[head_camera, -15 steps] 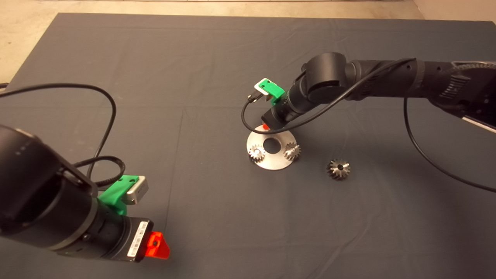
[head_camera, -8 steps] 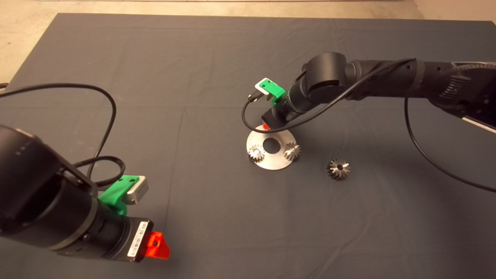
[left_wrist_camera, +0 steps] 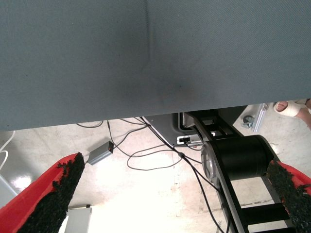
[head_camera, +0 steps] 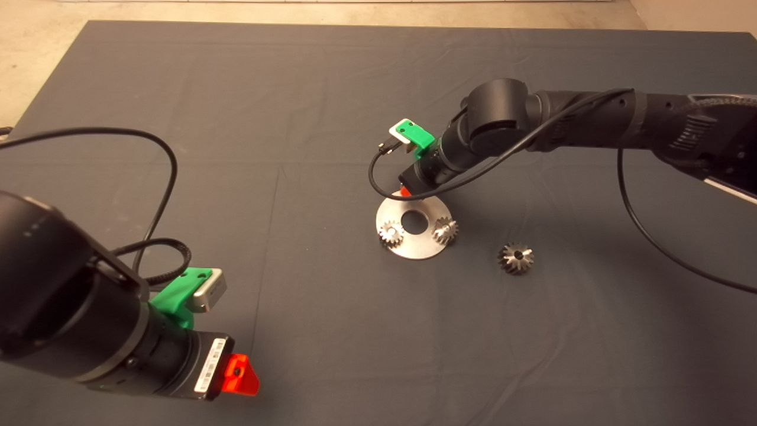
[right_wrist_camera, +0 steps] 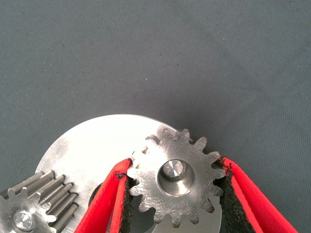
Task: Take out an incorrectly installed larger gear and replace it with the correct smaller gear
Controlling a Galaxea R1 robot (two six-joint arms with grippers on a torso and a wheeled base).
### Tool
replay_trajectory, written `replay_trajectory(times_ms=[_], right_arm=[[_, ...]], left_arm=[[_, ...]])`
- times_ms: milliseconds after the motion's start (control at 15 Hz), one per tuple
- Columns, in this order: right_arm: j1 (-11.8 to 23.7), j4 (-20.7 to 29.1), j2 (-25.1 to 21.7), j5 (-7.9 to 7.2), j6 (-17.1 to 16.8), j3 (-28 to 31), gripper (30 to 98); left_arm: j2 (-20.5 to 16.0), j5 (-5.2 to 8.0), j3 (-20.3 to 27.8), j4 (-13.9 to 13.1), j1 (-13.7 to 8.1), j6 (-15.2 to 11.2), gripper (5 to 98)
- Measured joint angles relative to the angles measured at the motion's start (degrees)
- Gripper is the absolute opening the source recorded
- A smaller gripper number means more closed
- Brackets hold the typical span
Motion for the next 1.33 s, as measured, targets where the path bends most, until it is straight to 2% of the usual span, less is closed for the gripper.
replay_trajectory(times_ms=[333, 1333], right_arm=[[-0.5, -0.1, 0.0, 0.57, 0.0, -0.3, 39.4], [-0.7, -0.2, -0.6, 0.87, -0.2, 0.6, 41.4]], left_arm=[[0.0, 0.01, 0.0, 0.0, 0.0, 0.0, 97.6], [0.0, 0.01, 0.0, 0.0, 0.0, 0.0, 97.6]])
